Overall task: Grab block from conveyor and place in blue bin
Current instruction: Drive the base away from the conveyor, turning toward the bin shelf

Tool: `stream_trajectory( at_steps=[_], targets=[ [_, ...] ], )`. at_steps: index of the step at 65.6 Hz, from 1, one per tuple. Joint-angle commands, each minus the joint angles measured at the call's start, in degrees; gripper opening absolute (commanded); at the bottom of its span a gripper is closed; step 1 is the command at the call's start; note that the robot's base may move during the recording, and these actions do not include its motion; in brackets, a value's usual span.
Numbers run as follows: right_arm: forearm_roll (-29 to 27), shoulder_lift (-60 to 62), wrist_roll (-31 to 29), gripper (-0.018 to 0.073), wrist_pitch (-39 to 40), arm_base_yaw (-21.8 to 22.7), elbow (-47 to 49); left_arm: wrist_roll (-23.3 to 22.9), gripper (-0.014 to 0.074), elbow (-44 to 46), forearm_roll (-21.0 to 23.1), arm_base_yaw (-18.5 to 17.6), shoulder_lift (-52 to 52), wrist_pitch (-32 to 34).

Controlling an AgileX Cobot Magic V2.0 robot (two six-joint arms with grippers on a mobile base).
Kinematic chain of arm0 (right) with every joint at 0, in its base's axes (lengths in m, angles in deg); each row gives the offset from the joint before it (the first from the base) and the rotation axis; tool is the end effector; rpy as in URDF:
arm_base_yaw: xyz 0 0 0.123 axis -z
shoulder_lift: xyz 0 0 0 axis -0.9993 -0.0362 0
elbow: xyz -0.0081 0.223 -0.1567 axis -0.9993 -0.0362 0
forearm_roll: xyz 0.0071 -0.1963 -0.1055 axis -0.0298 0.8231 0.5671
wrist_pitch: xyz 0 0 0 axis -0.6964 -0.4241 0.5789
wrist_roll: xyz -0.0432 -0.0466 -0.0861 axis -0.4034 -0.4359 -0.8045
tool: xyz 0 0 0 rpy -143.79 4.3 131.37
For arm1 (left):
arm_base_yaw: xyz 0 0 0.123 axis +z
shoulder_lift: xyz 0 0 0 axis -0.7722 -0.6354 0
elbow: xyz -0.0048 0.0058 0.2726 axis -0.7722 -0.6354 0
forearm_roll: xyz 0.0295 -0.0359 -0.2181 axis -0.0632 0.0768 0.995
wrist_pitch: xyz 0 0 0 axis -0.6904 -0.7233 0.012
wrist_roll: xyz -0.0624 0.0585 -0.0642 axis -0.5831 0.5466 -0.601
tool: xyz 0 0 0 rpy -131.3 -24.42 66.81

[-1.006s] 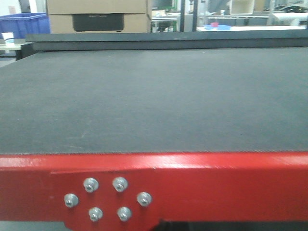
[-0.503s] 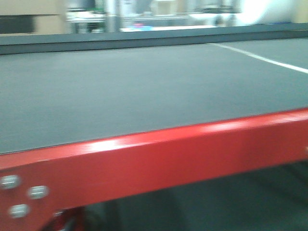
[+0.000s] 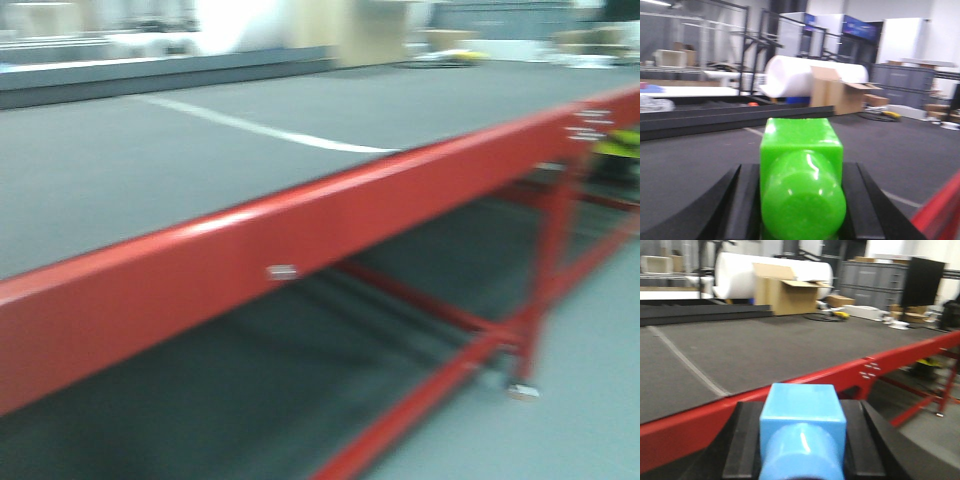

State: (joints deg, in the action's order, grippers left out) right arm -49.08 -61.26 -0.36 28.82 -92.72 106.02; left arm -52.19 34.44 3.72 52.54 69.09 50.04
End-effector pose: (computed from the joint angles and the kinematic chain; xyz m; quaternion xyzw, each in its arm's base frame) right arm 0.0756 0.0074 0.3113 -0.0424 0.6904 0.0237 0.7218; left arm 0.0490 -0.0014 0.3292 -0.0266 0.6376 -0.0272 0.7695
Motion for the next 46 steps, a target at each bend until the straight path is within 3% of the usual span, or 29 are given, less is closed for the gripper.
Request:
stream_trajectory(
  at_steps=[1, 46],
  targets=[
    [0.4, 0.3, -0.1, -0.0159, 1.4, 0.0, 0.2, 0.0, -0.0111, -0.1, 0.4, 0.1, 0.1, 0.7],
    [0.4, 0.3, -0.1, -0.0159, 1.4, 0.0, 0.2, 0.0, -0.0111, -0.1, 0.4, 0.1, 0.1, 0.7]
  ],
)
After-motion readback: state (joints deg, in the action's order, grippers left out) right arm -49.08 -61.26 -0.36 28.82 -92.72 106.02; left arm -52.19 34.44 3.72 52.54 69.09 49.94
